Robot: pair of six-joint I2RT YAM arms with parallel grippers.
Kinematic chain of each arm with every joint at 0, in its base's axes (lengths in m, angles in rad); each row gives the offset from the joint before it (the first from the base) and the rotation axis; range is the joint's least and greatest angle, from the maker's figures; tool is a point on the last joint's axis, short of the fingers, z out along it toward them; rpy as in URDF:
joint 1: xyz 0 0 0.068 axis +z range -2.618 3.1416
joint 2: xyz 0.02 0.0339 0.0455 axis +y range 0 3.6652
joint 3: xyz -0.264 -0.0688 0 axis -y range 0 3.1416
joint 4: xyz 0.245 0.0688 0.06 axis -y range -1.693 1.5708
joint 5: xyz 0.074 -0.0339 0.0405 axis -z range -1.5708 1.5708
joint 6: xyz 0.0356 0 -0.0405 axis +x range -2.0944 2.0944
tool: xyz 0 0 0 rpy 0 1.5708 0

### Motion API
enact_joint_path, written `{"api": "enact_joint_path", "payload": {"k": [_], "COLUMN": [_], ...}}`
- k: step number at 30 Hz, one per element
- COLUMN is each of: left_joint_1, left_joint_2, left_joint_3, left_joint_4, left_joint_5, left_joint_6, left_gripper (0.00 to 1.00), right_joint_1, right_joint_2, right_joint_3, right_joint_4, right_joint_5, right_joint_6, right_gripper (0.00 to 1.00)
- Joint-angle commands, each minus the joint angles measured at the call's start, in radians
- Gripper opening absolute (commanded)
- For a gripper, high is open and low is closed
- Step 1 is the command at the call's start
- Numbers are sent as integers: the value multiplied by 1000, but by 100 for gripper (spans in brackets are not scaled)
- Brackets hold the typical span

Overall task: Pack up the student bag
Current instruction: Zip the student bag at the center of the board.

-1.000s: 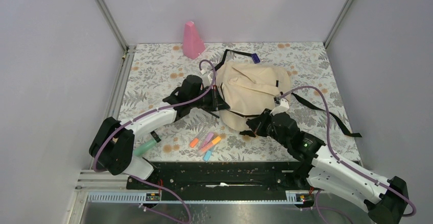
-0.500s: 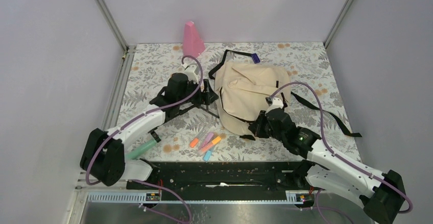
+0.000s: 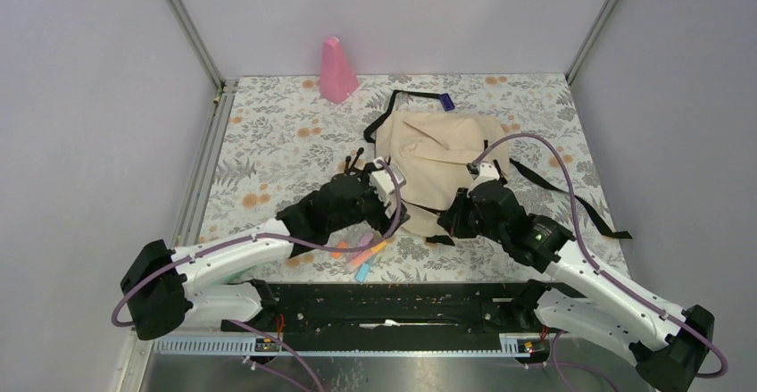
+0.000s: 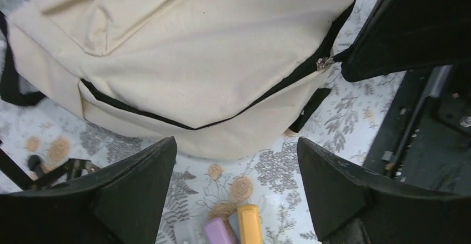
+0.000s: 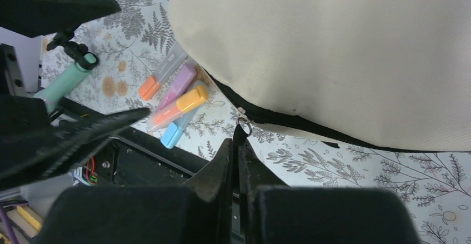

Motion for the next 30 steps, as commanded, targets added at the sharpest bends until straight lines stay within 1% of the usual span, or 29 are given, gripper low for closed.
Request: {"api": "enact_joint_path", "payload": {"k": [1, 4, 6, 13, 16, 18, 19, 21, 23, 24, 25, 26, 27, 30], "left_joint_1": [-107, -181, -205, -224, -224, -225, -224, -224, -224, -224, -224, -224, -224, -225], "left_joint_2": [21, 62, 98, 208, 245, 273, 286, 303, 306, 307, 307, 308, 307, 295], "left_joint_3": [7, 8, 20, 59, 78, 99, 111, 122, 111, 98, 90, 78, 70, 40], "left_joint_4": [116, 184, 205, 256, 281, 271, 260, 245, 255, 263, 266, 268, 266, 263], "left_joint_5": [-234, -325, -338, -342, -331, -329, -327, -338, -349, -365, -376, -388, -401, -438], "left_joint_6": [215, 315, 366, 418, 436, 438, 439, 437, 434, 433, 432, 425, 419, 393], "left_gripper": [85, 89, 91, 94, 93, 84, 76, 53, 34, 22, 15, 4, 0, 0], "right_joint_1": [-8, -9, -9, -8, -9, -8, -9, -8, -8, -8, -8, -9, -9, -12], "right_joint_2": [-17, -12, -4, -16, -19, -20, -22, -30, -43, -54, -60, -65, -65, -50], "right_joint_3": [85, 115, 134, 165, 164, 167, 170, 173, 173, 175, 177, 181, 185, 214], "right_joint_4": [-30, -30, -39, -73, -78, -89, -94, -112, -130, -144, -151, -167, -185, -260], "right_joint_5": [-57, -92, -132, -133, -137, -131, -124, -103, -26, 8, 40, 82, 116, 243], "right_joint_6": [-8, -3, 1, -6, -4, -4, -7, -9, -10, -6, -1, 1, 3, 0], "right_gripper": [0, 0, 0, 0, 0, 0, 0, 0, 0, 0, 0, 0, 0, 0]}}
